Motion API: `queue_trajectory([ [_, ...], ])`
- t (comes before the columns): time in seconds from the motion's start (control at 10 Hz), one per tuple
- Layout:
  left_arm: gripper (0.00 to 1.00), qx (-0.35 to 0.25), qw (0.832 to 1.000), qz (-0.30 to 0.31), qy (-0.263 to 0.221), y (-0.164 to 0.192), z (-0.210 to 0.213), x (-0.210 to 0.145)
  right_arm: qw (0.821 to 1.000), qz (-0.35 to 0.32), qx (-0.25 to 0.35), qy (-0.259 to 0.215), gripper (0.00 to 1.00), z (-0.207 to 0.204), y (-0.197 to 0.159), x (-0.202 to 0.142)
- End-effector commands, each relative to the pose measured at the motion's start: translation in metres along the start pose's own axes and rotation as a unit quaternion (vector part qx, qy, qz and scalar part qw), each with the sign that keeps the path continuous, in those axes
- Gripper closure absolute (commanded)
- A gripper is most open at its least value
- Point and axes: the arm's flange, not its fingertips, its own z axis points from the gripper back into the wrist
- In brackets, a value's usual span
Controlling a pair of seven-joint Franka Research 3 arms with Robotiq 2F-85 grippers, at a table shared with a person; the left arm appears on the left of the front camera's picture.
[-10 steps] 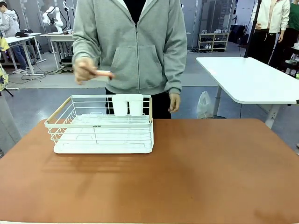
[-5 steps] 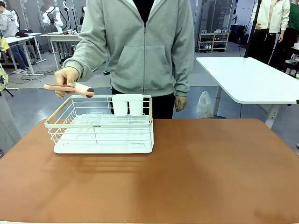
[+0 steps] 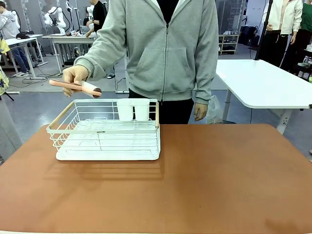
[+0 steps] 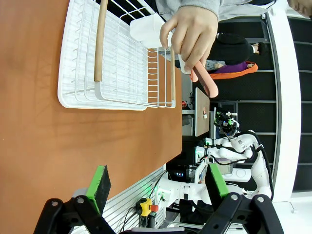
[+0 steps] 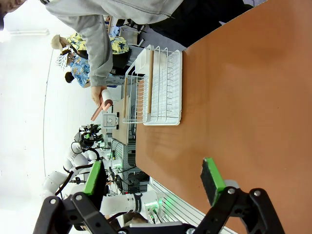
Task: Clean the table.
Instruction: Pick up the Lint Roller when the human hands it over.
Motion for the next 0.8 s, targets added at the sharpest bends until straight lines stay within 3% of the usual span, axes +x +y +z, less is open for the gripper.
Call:
queue_trajectory([
  [0.0, 0.00, -0.001, 1.000, -0.003, 0.000, 0.0003, 0.0013, -0.0023, 1.000, 0.001, 0.003, 0.000, 0.00, 0.0003, 0.0012, -0.0001],
  [0.7, 0.00, -0.001, 1.000, -0.003, 0.000, 0.0003, 0.0013, -0.0023, 1.000, 0.001, 0.003, 0.000, 0.00, 0.0003, 0.0012, -0.0001],
])
